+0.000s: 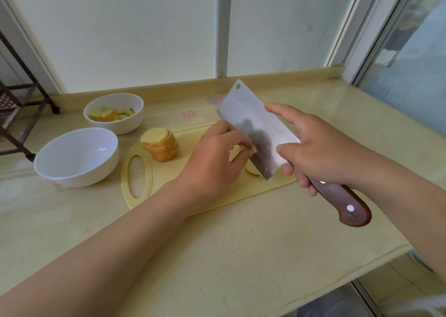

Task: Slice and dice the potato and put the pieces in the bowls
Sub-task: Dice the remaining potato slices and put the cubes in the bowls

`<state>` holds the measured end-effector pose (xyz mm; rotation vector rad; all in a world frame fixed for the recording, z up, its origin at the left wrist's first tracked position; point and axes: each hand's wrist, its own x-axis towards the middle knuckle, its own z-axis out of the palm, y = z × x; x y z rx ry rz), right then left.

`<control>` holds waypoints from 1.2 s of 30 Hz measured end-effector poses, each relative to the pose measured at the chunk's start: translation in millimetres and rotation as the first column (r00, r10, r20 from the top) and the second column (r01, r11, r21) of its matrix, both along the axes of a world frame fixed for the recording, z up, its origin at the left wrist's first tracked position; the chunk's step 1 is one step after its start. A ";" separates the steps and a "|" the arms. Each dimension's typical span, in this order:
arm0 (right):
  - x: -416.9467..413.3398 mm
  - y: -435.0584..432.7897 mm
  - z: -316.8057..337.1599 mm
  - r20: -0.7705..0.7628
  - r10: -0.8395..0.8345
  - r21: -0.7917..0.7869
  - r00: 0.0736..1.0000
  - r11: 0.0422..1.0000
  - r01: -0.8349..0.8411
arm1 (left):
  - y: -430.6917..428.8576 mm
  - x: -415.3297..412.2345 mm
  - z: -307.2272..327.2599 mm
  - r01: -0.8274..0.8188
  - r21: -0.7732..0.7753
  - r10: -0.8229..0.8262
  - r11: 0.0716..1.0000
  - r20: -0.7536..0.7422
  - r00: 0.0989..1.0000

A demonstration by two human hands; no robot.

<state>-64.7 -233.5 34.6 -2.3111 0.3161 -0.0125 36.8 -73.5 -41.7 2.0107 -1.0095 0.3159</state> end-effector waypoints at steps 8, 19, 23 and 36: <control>-8.3 -21.4 4.8 0.006 -0.088 -0.068 0.996 0.994 0.089 | 5.0 6.6 -5.3 0.143 0.277 -0.158 0.950 0.034 0.987; -30.4 -33.0 -4.2 -0.103 -0.114 -0.077 0.988 0.991 0.107 | 0.8 1.7 -0.3 0.252 0.364 -0.283 0.897 0.034 0.959; -28.8 -29.3 -4.7 -0.114 -0.098 -0.063 0.989 0.994 0.091 | -2.7 3.8 -2.6 0.243 0.361 -0.269 0.901 0.024 0.963; -37.3 -35.9 -4.9 -0.124 -0.148 -0.039 0.981 0.989 0.144 | -12.1 -2.5 4.5 0.273 0.515 -0.353 0.813 0.061 0.934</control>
